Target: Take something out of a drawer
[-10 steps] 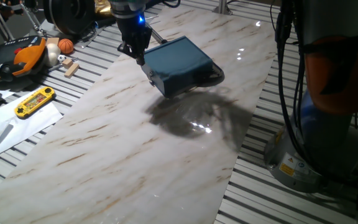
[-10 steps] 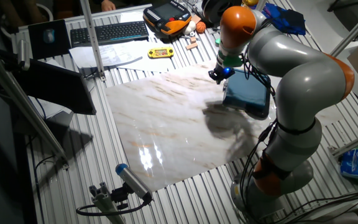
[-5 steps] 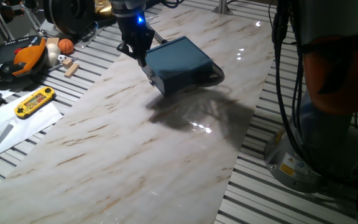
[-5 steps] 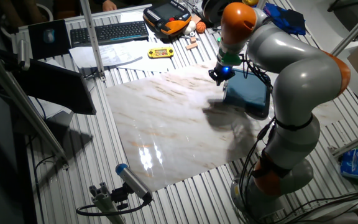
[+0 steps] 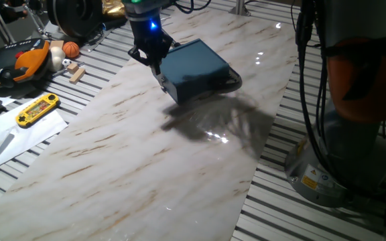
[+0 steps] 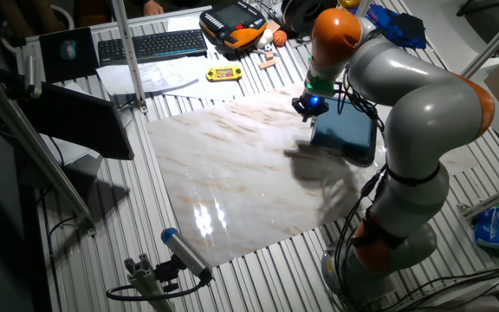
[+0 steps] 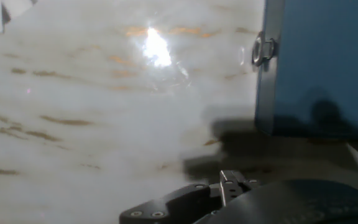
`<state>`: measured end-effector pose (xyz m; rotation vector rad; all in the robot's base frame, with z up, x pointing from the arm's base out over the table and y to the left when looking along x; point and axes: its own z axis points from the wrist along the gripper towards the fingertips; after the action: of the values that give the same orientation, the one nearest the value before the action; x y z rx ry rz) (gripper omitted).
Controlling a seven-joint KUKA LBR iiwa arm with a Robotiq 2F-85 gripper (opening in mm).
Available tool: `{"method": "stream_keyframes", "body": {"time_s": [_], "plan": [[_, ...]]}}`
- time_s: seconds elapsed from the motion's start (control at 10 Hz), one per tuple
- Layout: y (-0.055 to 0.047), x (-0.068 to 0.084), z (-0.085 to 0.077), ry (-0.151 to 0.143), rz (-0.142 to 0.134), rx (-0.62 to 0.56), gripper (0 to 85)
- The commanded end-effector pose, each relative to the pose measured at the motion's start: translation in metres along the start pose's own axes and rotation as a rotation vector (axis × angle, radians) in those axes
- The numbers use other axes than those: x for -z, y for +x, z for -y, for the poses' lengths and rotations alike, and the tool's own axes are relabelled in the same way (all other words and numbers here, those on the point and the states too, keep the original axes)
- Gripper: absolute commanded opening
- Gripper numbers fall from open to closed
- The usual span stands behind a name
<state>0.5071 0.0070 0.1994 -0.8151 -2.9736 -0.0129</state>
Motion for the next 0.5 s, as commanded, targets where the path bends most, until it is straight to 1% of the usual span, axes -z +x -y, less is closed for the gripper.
{"method": "stream_keyframes", "body": {"time_s": [0.0, 0.1, 0.3, 0.4], "plan": [[-0.0003, -0.0002, -0.0001, -0.007, 0.009, -0.188, 0.0], [-0.0013, -0.0029, -0.0002, -0.006, 0.025, -0.161, 0.0], [-0.0051, -0.0072, 0.0, 0.028, 0.059, -0.115, 0.0], [-0.0083, -0.008, 0.0016, 0.029, 0.058, -0.089, 0.0]]}}
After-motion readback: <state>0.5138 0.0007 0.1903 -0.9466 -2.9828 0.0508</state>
